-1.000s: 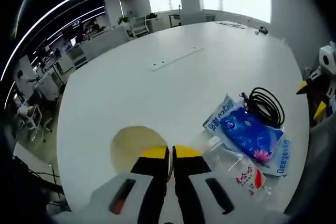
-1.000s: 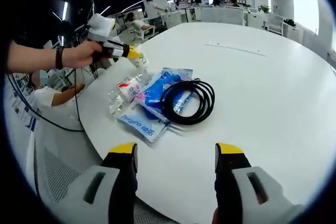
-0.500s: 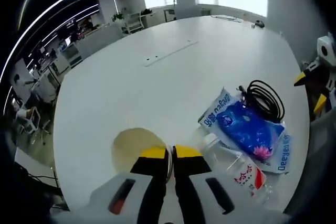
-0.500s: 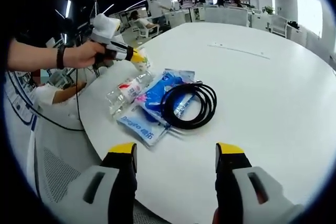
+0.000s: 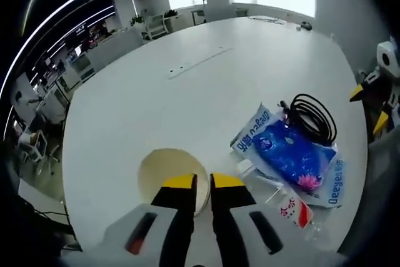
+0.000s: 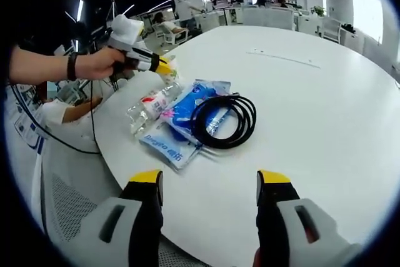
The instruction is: Arrange the tabletop items into an orderly group along one side of the table until the central work area is clear of visible clutter.
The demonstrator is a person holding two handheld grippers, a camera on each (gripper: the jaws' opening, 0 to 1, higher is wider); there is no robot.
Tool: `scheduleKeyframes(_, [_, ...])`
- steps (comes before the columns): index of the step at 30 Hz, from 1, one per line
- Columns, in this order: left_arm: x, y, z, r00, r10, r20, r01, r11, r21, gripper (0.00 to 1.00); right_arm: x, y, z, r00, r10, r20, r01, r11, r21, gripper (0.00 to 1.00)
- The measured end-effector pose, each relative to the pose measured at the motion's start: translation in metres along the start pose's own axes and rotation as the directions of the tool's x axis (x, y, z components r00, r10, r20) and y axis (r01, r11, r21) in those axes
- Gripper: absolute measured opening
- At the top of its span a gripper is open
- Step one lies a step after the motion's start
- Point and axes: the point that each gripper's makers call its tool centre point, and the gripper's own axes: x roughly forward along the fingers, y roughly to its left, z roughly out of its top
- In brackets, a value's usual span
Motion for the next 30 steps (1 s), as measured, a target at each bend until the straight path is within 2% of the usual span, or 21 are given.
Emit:
scheduleKeyframes(8, [-0.012, -0.003, 0.002, 1.0, -0.005, 0.027, 0.006, 1.0, -0.029, 0.12, 0.0, 0.002, 0.001, 1.0, 0.005, 0.004, -0.005, 1.0, -0.004, 0.6])
scheduleKeyframes(18, [-0.039, 0.002, 0.004, 0.996, 0.017, 0.091, -0.004, 0.99, -0.142, 0.14, -0.002, 0.004, 0.006, 1.0, 0.005, 0.018, -0.005, 1.0, -0.015, 0.6])
scheduleKeyframes(30, [-0.074, -0.001, -0.011, 0.992, 0.048, 0.115, -0.023, 0.978, -0.208, 0.18, -0.002, 0.013, 0.0, 1.0, 0.018, 0.009, -0.018, 0.999, -0.028, 0.6])
